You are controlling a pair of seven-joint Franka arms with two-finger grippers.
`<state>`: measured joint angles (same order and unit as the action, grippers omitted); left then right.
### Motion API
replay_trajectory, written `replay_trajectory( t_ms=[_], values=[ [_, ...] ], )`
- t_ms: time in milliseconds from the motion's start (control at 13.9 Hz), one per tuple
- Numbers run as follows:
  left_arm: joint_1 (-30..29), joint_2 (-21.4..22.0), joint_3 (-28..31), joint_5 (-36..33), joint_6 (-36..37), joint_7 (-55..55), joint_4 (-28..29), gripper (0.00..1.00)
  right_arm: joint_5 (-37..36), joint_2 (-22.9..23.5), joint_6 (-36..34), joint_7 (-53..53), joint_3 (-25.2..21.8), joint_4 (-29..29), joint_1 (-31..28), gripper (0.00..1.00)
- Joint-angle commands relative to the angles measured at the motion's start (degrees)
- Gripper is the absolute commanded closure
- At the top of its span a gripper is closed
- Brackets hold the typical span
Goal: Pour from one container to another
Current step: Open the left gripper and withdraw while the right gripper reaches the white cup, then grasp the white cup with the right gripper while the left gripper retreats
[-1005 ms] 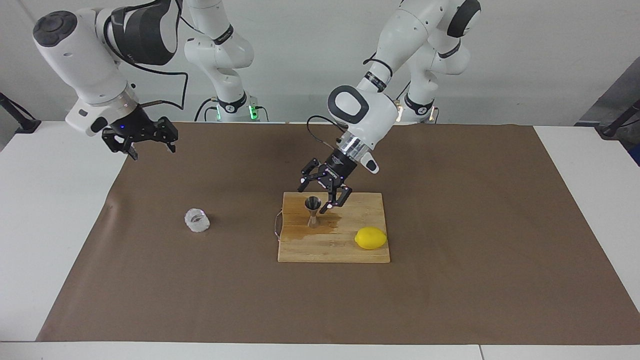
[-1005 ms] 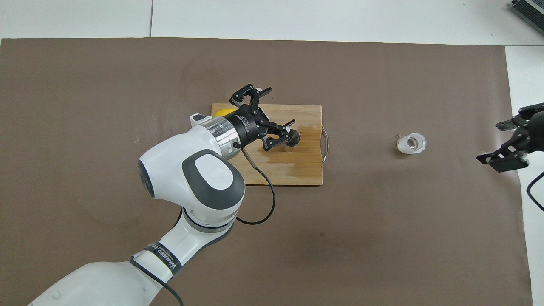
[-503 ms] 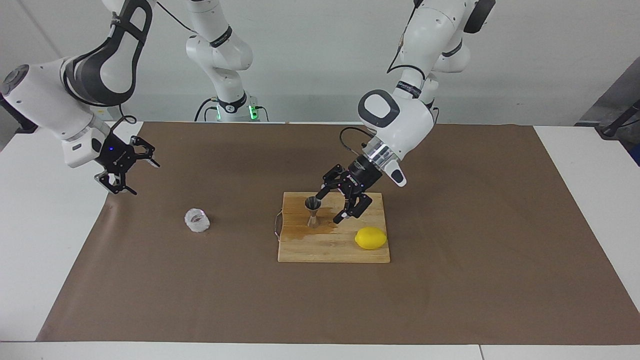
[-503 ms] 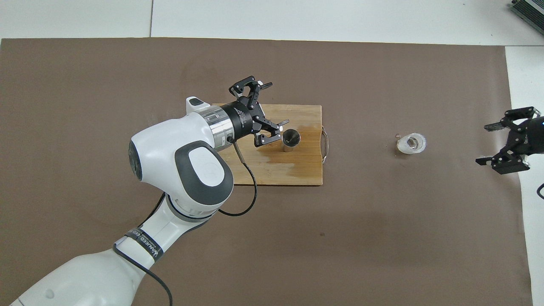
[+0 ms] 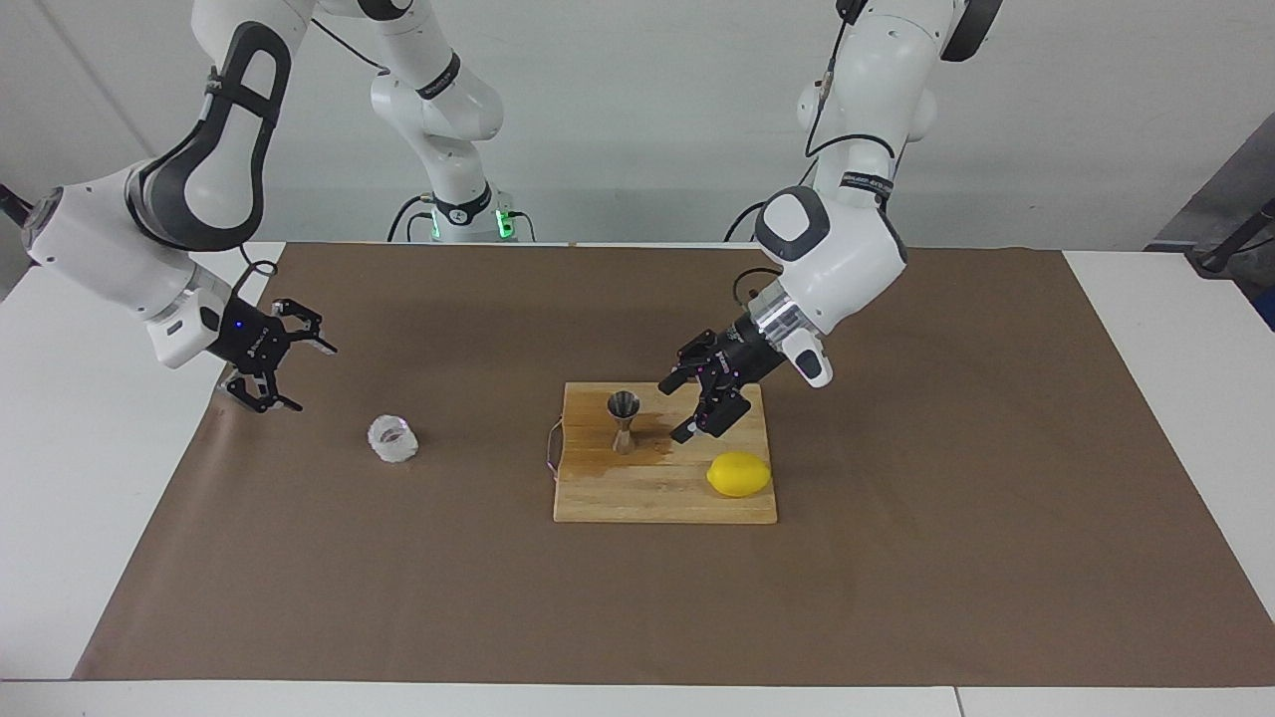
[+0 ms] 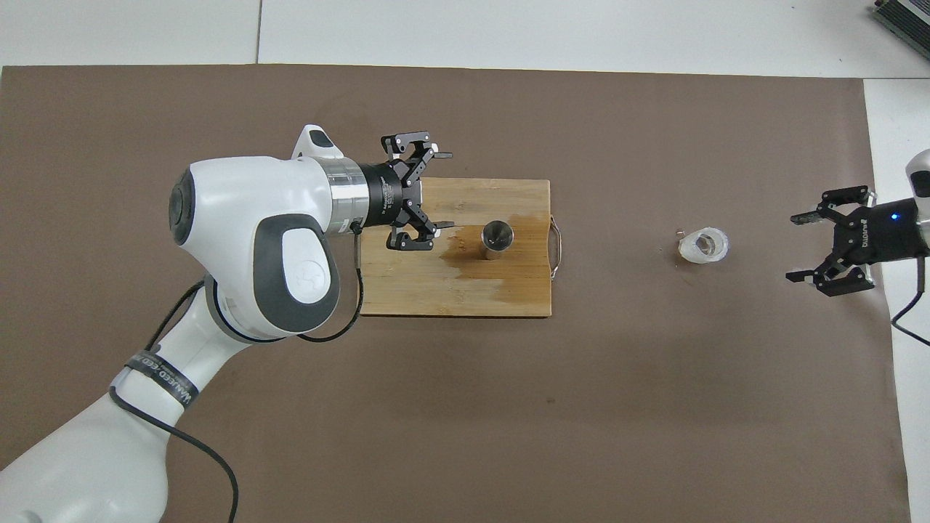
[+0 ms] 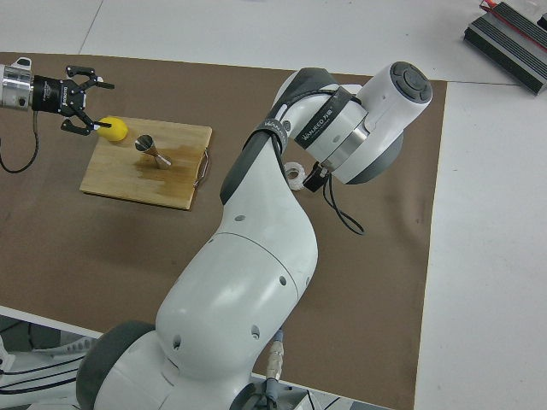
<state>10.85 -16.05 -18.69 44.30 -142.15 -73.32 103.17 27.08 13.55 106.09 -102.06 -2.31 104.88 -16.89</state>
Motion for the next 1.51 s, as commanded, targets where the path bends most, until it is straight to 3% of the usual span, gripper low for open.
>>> replay_trajectory(
  t_ms=[0,287,431,646,862,1005,1436],
  values=[
    [-2.7,4.5,1.2,-9.7,7.2,0.0,1.1,0.00,2.3,1.3,1.4,-4.5,0.4,0.2,0.2,0.00],
    [-3.1,5.2,1.0,-30.1,12.9,1.2,-2.8,0.00,9.0,6.9,0.9,-12.5,0.4,0.2,-1.4,0.00],
    [-3.4,5.2,1.1,-35.9,15.9,6.0,-4.0,0.00,12.2,9.6,3.2,-17.5,0.4,0.2,-1.1,0.00],
    [-5.5,6.2,1.2,-36.7,19.8,21.2,-3.7,0.00,17.7,11.7,5.7,-20.4,0.6,0.3,-0.6,0.00],
    [-11.5,8.6,1.2,-37.4,28.0,45.2,-3.9,0.00,23.1,12.3,10.3,-23.4,0.6,3.4,1.8,0.00],
    [-14.2,10.2,1.2,-38.8,30.5,53.0,-4.2,0.00,24.5,12.0,12.1,-23.5,0.6,5.1,2.6,0.00],
    [-17.8,12.1,1.6,-41.3,34.1,55.0,-3.6,0.00,27.6,11.6,12.9,-28.3,0.6,9.1,3.5,0.00]
  ],
)
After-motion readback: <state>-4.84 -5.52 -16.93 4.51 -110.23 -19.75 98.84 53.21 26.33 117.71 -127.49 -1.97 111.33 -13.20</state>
